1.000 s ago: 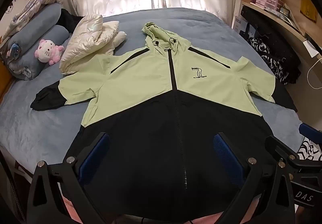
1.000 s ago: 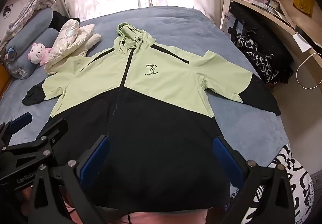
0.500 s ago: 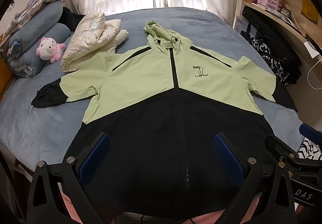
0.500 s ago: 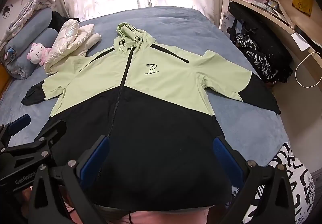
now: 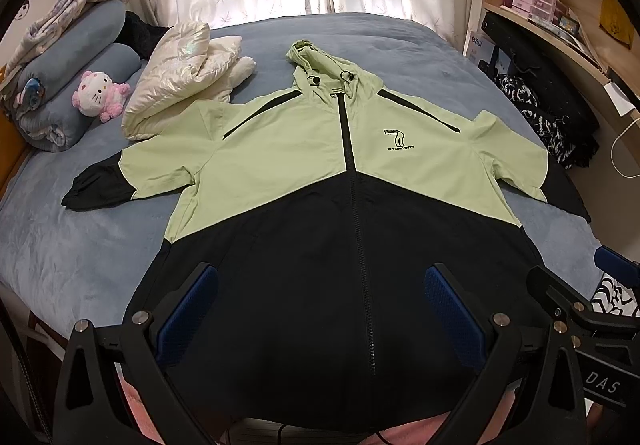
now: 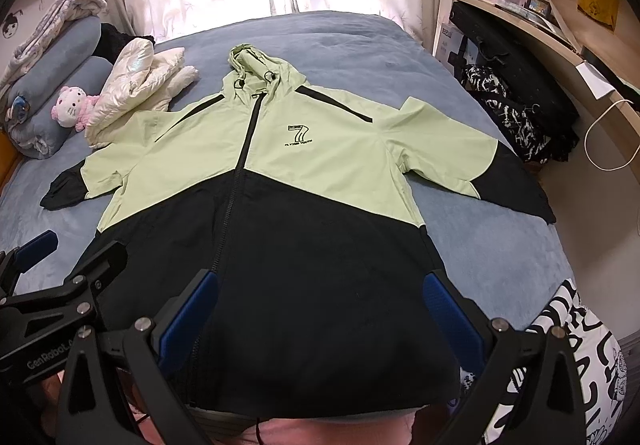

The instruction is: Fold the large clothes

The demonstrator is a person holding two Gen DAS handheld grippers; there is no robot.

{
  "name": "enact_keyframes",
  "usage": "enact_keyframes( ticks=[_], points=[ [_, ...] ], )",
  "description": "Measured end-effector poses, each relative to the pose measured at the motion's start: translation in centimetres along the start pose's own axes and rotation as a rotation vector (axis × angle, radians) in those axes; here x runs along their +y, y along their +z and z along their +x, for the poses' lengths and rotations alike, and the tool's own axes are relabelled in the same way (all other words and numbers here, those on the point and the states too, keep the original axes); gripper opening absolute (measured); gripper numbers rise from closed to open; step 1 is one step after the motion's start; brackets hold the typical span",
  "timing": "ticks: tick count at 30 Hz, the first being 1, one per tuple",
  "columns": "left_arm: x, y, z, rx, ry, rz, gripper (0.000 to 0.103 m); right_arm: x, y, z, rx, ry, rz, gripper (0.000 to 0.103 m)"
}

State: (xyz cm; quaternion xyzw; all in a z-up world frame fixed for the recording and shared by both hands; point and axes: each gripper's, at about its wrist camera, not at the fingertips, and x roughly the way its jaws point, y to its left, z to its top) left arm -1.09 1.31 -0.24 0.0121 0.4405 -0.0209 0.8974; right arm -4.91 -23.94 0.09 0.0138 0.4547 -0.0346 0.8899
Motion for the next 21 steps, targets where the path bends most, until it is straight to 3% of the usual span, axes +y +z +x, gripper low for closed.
enact_keyframes(
  ticks=[21],
  points=[
    [0.7, -0.24, -0.54, -0.004, 0.008, 0.0, 0.102, 0.13, 0.08, -0.06, -0.003, -0.001, -0.001, 0.103]
  ],
)
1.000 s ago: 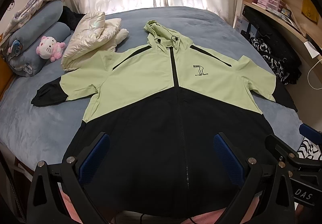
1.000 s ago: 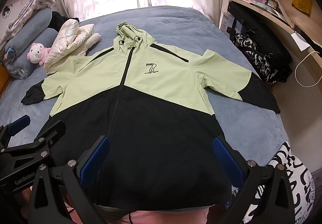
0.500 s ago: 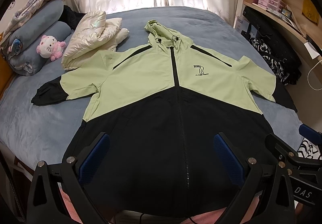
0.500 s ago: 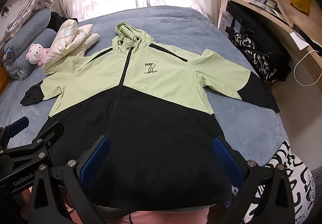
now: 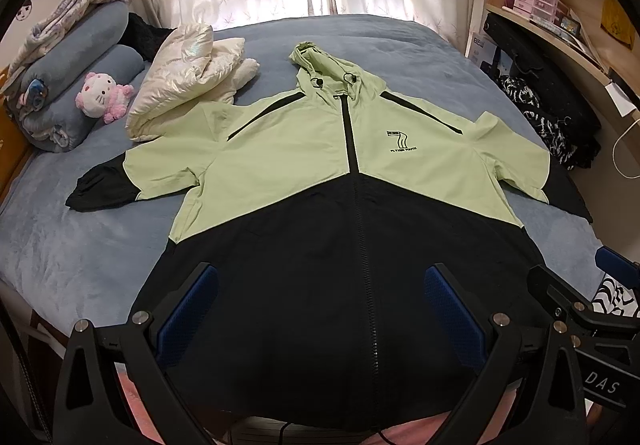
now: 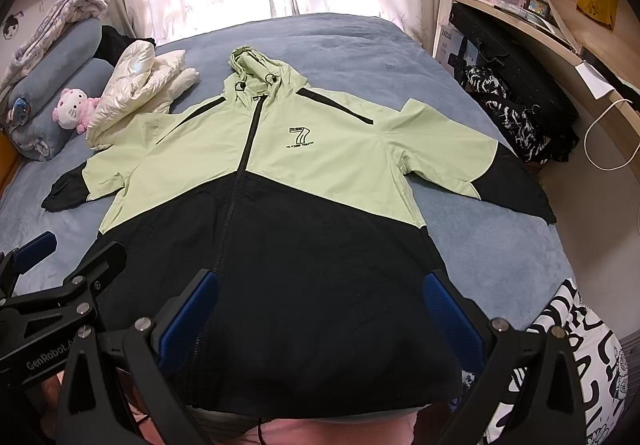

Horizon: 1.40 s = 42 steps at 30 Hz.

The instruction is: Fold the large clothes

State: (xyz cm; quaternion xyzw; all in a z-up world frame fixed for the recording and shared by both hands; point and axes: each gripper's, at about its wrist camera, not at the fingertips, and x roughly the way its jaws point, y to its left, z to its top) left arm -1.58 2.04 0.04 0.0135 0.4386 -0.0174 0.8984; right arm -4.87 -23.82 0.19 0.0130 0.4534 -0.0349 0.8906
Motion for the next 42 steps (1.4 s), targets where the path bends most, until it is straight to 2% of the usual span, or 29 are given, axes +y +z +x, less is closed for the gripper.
enact_keyframes(
  ticks=[42],
  points=[
    [0.6, 0.0, -1.1, -0.014, 0.009, 0.007, 0.102, 1.0, -0.6, -1.2, -0.025, -0.006, 0.001, 0.103]
  ],
)
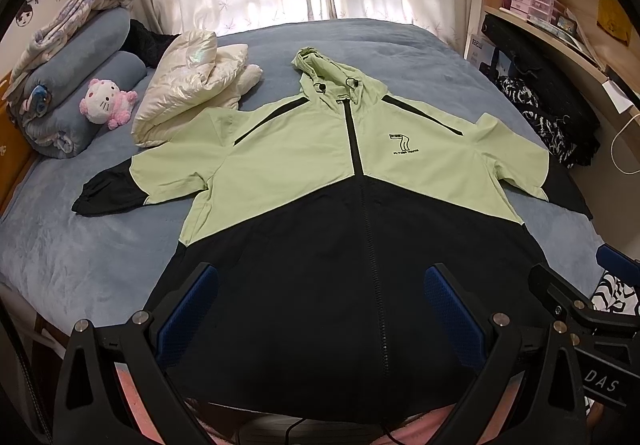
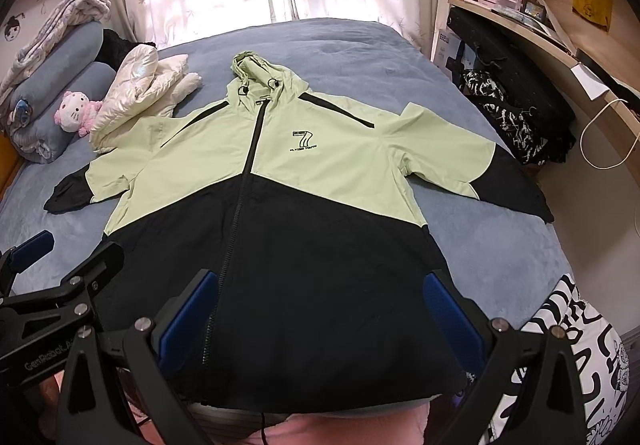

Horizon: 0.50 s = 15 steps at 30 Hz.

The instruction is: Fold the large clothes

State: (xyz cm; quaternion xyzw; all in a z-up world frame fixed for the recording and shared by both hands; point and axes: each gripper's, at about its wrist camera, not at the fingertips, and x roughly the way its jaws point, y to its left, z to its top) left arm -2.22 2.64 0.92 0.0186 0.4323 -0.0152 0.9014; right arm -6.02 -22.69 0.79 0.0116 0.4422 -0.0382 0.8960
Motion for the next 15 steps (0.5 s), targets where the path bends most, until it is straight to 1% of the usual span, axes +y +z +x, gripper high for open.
enact_keyframes(
  ticks=[9, 15],
  points=[
    [-0.9, 0.3, -0.2, -0.013, -0.01, 0.024, 0.102, -0.8, 0.2, -0.1, -0.014, 0.018, 0.025, 0.103],
    [-1.9, 1.4, 0.2, 0.005, -0.057, 0.032, 0.1, -1.9, 0.5, 0.0, -0.024, 0.024, 0.058, 0.103]
  ],
)
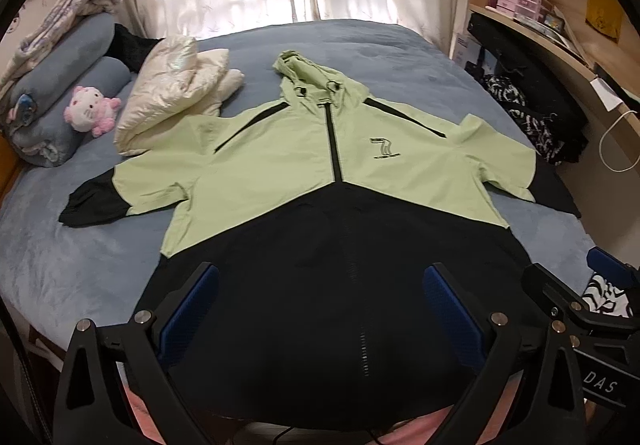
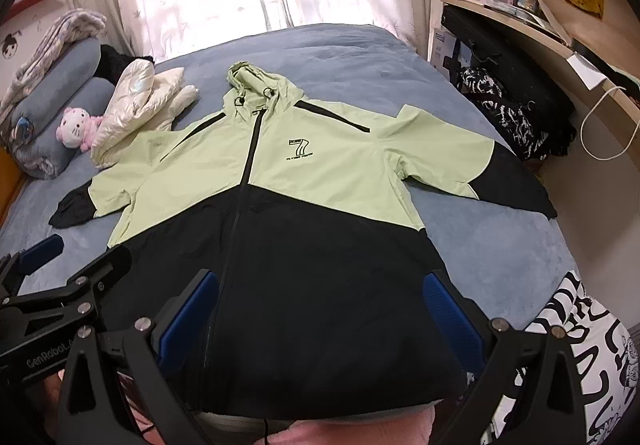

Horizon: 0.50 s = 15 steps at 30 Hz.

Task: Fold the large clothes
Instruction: 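Move the right tool to the black sleeve cuff beside the jacket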

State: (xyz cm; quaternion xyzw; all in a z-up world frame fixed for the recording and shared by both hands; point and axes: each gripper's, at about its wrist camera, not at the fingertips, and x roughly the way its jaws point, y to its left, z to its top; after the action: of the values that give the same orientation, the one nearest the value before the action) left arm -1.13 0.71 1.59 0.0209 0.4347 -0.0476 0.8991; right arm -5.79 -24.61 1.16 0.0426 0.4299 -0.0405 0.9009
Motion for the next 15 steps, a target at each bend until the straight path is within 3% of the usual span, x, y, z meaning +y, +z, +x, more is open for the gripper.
enact_keyframes(
  ticks=[8, 15],
  points=[
    [-2.2, 1.8, 0.4, -0.024, -0.033, 0.063, 0.1, -1.4, 1.3, 0.0, -0.025, -0.036, -0.003, 0.103],
    [-5.5, 6.0, 0.2, -0.091, -0.066, 0.171, 0.1, -3.8, 4.4, -1.2, -0.099, -0.119, -0.03, 0.103]
  ],
)
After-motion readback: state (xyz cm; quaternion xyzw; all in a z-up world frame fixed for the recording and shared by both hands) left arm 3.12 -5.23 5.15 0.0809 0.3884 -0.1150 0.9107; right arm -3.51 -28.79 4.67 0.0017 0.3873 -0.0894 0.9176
